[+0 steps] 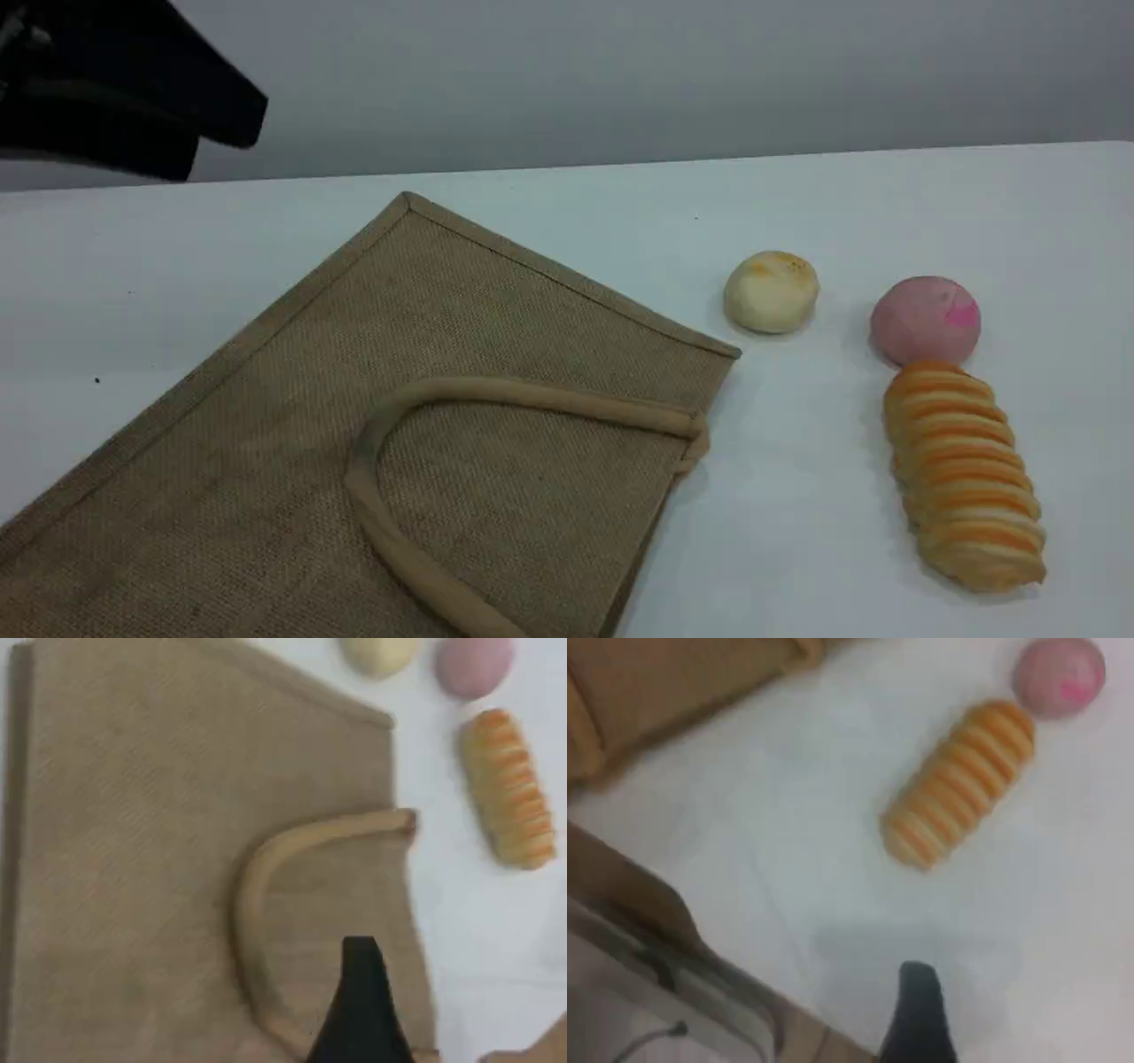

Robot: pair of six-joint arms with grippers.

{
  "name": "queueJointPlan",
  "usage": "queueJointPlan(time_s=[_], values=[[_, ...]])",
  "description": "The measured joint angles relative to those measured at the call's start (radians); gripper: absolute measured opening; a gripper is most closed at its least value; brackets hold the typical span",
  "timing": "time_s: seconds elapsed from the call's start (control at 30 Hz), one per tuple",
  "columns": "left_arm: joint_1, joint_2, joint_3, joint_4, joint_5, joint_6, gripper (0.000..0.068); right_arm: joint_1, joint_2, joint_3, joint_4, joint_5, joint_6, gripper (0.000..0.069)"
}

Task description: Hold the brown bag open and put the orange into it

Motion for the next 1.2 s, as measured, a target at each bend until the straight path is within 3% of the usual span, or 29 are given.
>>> queueJointPlan(time_s=[0.2,0.37,0.47,0.6,0.73,0.93,1.2], values=[[0.000,-0.084,0.000,0.064,0.054,-0.040,0.0493,0.000,-0.092,0.000,0.000,0.049,0.000,0.0475],[0.000,-0.188,0.000,0.061,0.111,-0.078,0.0493,0.000,-0.221,0.016,0.001,0.050,0.000,0.0475],[0.000,-0.262,0.000,0.067,0.139,-0.114,0.0493,0.000,-0.321,0.056,0.031,0.051,0.000,0.0475],[0.000,-0.379,0.000,0.130,0.159,-0.188,0.0493,0.000,-0.456,0.130,0.078,0.047,0.000,0.0475],[0.000,-0.516,0.000,0.228,0.190,-0.293,0.0493,0.000,-0.597,0.228,0.098,-0.055,0.000,0.0475],[0.000,-0.734,0.000,0.420,0.242,-0.493,0.0493,0.000,-0.747,0.339,0.105,-0.110,0.000,0.0475],[0.000,-0.988,0.001,0.717,0.330,-0.715,0.0493,0.000,-0.756,0.344,0.114,-0.111,-0.001,0.0475]])
